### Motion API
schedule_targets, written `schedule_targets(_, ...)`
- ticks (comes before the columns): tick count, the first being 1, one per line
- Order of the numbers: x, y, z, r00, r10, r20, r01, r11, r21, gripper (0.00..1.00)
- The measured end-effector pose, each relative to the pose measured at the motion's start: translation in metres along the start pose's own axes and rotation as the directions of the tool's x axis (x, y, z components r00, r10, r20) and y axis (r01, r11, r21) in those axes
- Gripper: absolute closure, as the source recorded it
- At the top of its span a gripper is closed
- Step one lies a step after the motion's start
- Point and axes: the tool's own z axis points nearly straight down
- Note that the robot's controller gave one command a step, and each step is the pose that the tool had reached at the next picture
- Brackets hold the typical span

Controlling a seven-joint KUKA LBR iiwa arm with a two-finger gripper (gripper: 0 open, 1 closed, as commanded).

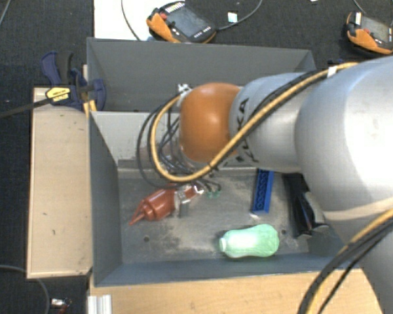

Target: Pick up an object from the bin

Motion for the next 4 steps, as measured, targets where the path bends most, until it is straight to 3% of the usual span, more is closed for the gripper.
schedule_targets(1,0.015,-0.020,0.003,0.999,0.033,-0.015,-0.033,0.999,-0.003,1.00)
schedule_targets(2,0.015,-0.020,0.003,0.999,0.034,-0.015,-0.034,0.999,-0.003,1.00)
schedule_targets(4,0.015,-0.020,-0.054,0.999,0.037,-0.019,-0.037,0.999,-0.003,1.00)
